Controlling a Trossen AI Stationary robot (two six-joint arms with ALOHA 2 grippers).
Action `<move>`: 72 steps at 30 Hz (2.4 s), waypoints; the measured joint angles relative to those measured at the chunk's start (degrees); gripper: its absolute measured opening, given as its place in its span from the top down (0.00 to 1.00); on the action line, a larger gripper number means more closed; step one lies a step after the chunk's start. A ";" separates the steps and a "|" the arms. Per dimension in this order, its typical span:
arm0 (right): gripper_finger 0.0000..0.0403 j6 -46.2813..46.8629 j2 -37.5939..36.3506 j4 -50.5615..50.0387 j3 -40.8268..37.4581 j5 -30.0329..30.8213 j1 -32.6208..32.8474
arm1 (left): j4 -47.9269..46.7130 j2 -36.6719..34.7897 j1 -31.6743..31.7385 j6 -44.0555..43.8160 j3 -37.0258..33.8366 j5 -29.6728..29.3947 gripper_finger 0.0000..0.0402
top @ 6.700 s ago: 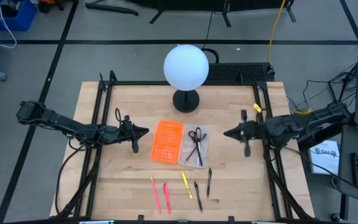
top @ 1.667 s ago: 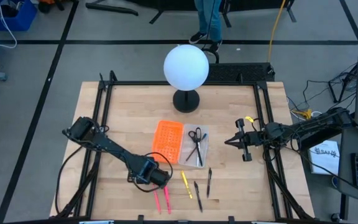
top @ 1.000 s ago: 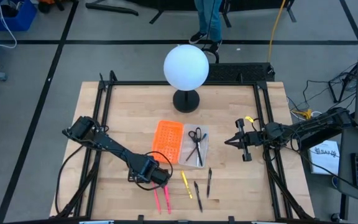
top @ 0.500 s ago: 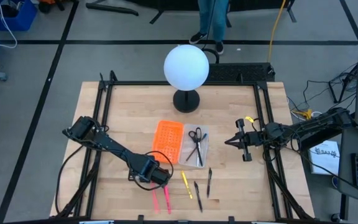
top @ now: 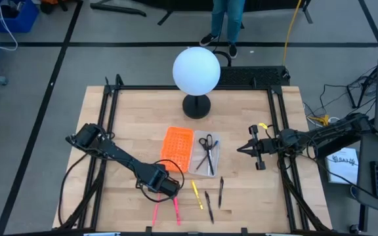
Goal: Pick & place school supplies into a supply box
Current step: Put the pink pencil into the pencil box
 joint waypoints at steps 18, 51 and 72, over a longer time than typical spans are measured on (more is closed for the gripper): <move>1.00 0.00 -0.01 0.37 0.00 0.02 0.00 | -10.11 -2.28 11.61 21.21 25.01 -9.24 0.96; 1.00 0.00 0.08 -0.94 0.00 0.00 0.00 | 4.87 12.01 33.46 42.46 26.67 0.84 0.96; 1.00 0.02 0.08 -0.95 0.00 0.00 0.00 | 4.57 12.13 31.41 41.37 26.67 -0.64 0.70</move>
